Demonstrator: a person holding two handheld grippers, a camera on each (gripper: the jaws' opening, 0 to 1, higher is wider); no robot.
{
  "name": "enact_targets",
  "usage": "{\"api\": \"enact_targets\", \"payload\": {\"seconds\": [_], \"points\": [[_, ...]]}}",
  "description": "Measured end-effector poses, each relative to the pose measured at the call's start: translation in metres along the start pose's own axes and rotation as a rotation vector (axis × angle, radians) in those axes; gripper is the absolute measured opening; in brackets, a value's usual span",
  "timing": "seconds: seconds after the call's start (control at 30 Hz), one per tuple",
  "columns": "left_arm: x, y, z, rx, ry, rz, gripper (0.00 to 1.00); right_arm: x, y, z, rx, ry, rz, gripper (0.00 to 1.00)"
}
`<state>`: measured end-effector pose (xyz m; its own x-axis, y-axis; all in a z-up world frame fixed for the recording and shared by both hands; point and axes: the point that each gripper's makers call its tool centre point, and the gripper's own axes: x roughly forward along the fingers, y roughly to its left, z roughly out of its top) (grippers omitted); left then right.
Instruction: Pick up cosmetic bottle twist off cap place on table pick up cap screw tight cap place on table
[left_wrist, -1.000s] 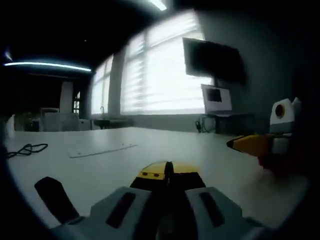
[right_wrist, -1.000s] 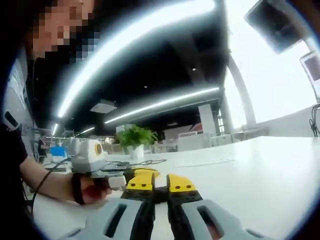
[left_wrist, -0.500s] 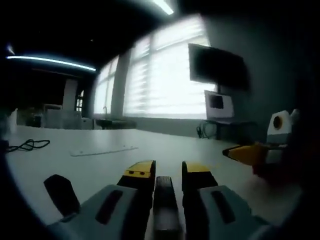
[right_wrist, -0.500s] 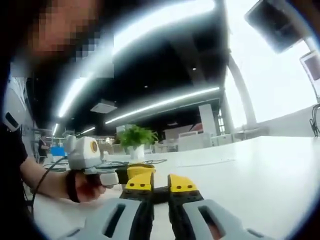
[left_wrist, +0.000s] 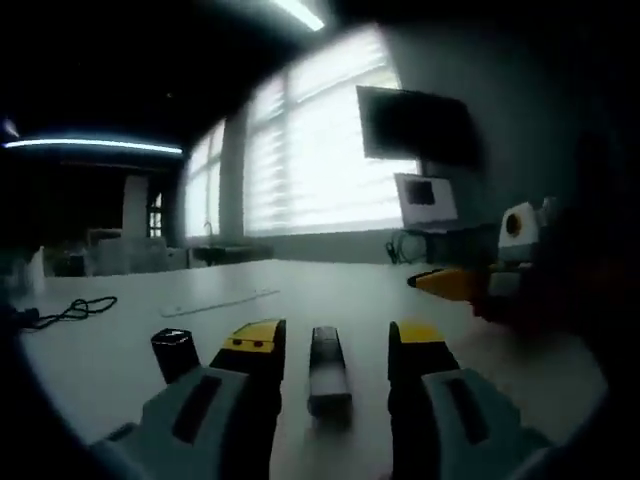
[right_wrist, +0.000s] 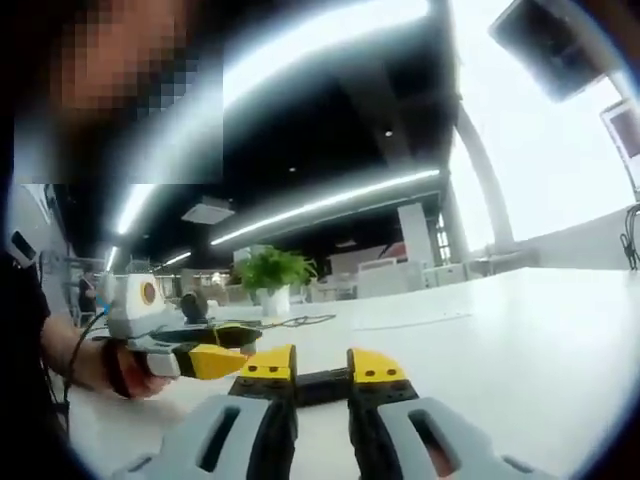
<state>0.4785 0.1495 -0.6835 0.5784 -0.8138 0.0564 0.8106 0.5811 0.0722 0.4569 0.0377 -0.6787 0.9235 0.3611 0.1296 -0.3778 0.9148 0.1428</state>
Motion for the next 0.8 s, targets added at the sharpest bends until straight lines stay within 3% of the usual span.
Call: {"api": "enact_targets", "payload": {"seconds": [0.2, 0.3, 0.4, 0.6, 0.67, 0.8], "points": [[-0.01, -0.003, -0.005, -0.006, 0.01, -0.003, 0.33, 0.003, 0.004, -0.006, -0.01, 0.044, 0.018, 0.15], [-0.012, 0.001, -0.005, -0.02, 0.009, 0.014, 0.33, 0.003, 0.007, -0.008, -0.066, 0.079, 0.068, 0.18], [-0.014, 0.006, -0.003, -0.036, -0.002, 0.028, 0.34, 0.004, 0.003, -0.001, -0.06, 0.09, 0.108, 0.19], [-0.011, 0.004, -0.005, -0.025, 0.008, 0.024, 0.34, 0.008, -0.001, 0.013, 0.002, 0.107, 0.258, 0.2], [-0.012, 0.004, -0.005, -0.021, 0.008, 0.023, 0.34, 0.011, -0.002, 0.017, -0.021, 0.113, 0.311, 0.21], [-0.014, 0.001, -0.006, -0.03, 0.016, 0.008, 0.34, 0.021, -0.005, 0.01, -0.111, 0.198, 0.412, 0.25]]}}
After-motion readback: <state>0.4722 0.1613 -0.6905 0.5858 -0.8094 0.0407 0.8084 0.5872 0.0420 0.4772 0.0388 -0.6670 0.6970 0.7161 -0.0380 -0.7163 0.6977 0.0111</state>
